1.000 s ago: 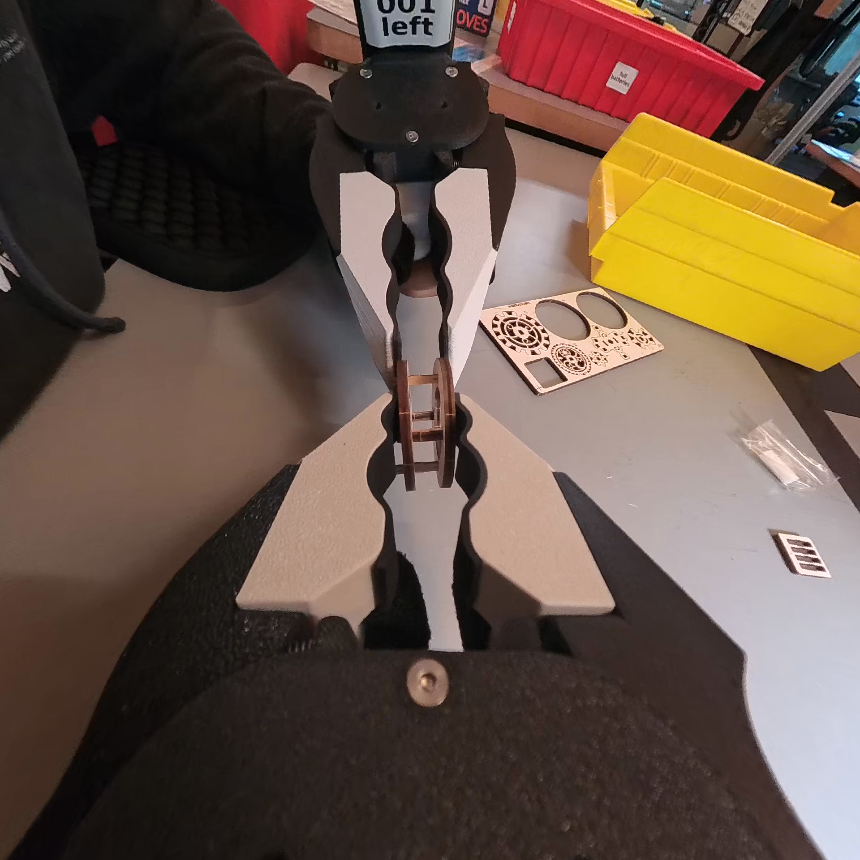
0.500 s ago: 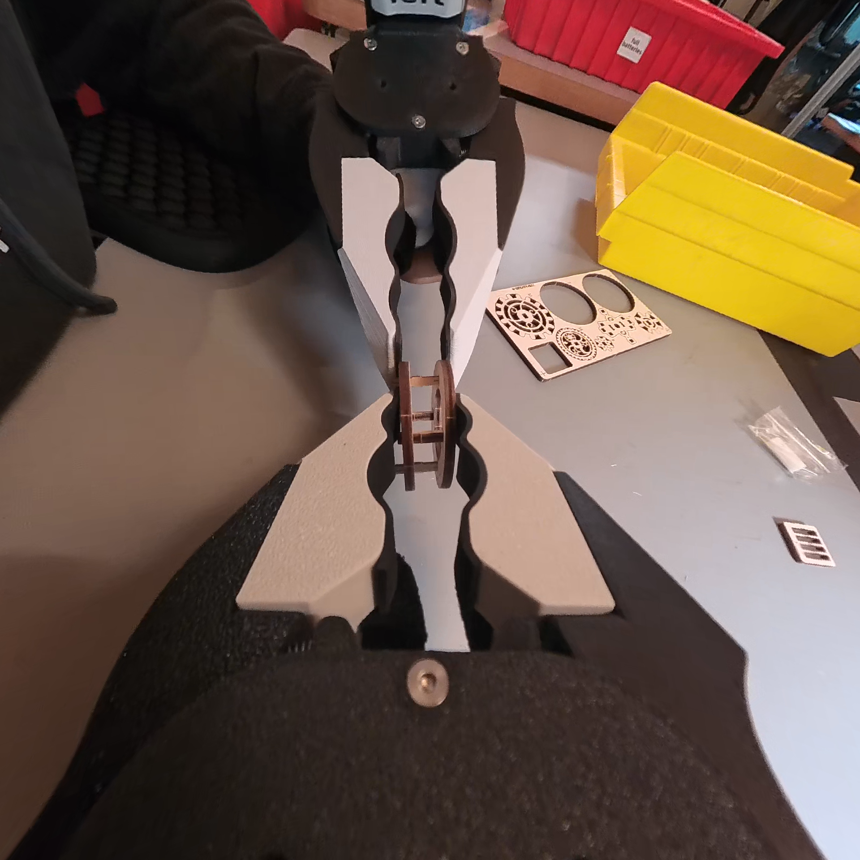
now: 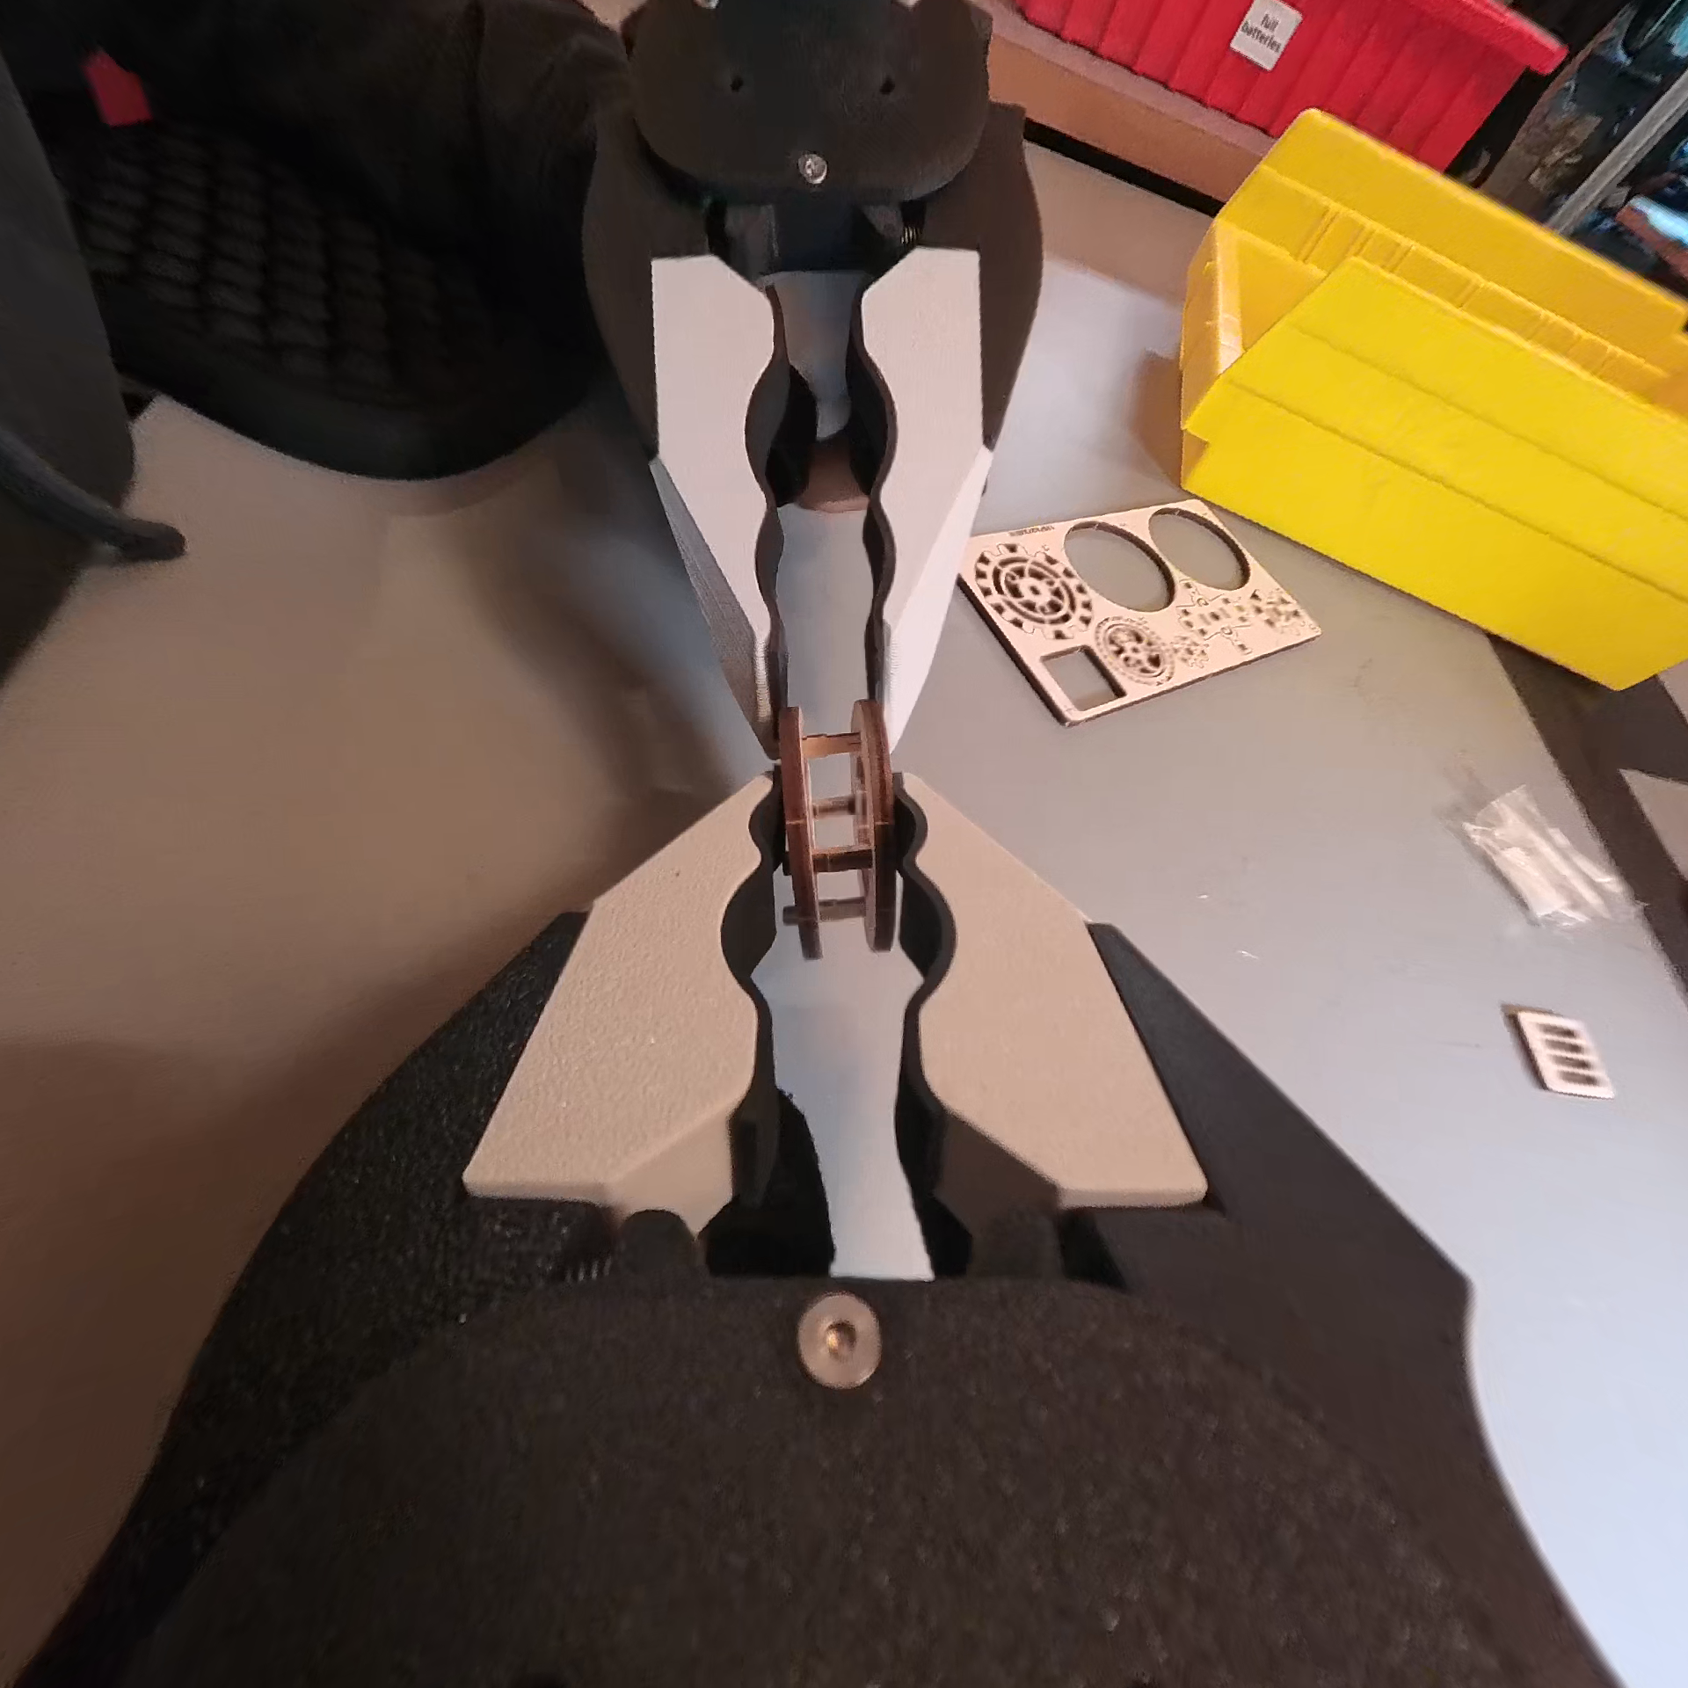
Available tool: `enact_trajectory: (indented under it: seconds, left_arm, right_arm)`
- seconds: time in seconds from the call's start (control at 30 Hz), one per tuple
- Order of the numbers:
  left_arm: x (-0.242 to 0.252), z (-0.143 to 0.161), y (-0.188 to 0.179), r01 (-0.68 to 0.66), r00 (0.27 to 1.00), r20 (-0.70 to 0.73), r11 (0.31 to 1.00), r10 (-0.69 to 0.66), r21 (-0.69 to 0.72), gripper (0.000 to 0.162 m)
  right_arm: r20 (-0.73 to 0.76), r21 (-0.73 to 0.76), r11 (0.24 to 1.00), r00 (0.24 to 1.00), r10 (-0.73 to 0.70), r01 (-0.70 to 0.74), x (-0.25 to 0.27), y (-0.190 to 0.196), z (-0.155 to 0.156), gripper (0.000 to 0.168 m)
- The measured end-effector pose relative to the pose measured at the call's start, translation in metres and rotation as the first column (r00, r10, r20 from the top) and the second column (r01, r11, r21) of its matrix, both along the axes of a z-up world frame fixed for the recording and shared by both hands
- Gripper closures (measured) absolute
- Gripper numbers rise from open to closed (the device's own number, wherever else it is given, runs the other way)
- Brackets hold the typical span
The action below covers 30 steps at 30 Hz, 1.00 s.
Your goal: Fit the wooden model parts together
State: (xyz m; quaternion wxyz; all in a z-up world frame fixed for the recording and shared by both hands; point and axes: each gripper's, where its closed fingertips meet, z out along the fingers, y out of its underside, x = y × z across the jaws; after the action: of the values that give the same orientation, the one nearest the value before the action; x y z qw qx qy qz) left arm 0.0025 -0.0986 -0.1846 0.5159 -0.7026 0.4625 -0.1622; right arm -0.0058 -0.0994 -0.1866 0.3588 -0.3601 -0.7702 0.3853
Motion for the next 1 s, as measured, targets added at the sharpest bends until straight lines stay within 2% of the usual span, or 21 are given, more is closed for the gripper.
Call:
enact_trajectory:
  seconds: [0.1, 0.6, 0.77, 0.83, 1.0]
  left_arm:
    - [0.001, 0.003, 0.000, 0.002, 0.998, -0.059, 0.997, 0.002, 0.078, 0.144]
    - [0.003, 0.001, -0.004, 0.032, 0.999, 0.034, 0.999, -0.032, -0.013, 0.144]
    - [-0.001, 0.022, -0.001, 0.031, 0.987, 0.155, 0.998, -0.040, 0.059, 0.144]
    - [-0.002, 0.028, -0.002, 0.040, 0.979, 0.198, 0.996, -0.054, 0.076, 0.144]
    - [-0.006, 0.047, -0.005, 0.056, 0.943, 0.323, 0.993, -0.087, 0.104, 0.144]
  right_arm:
    - [-0.046, 0.075, 0.997, 0.999, 0.010, -0.006, 0.001, -0.001, 0.005, 0.148]
    - [-0.008, 0.001, 0.999, 0.999, 0.034, -0.034, 0.004, -0.005, 0.007, 0.151]
    - [-0.079, -0.082, 0.997, 0.997, -0.010, 0.003, 0.001, 0.002, 0.025, 0.147]
    - [-0.070, -0.137, 0.990, 0.997, 0.015, -0.024, 0.006, 0.000, 0.030, 0.144]
    - [-0.090, -0.132, 0.991, 0.996, 0.004, -0.016, 0.007, 0.005, 0.033, 0.148]
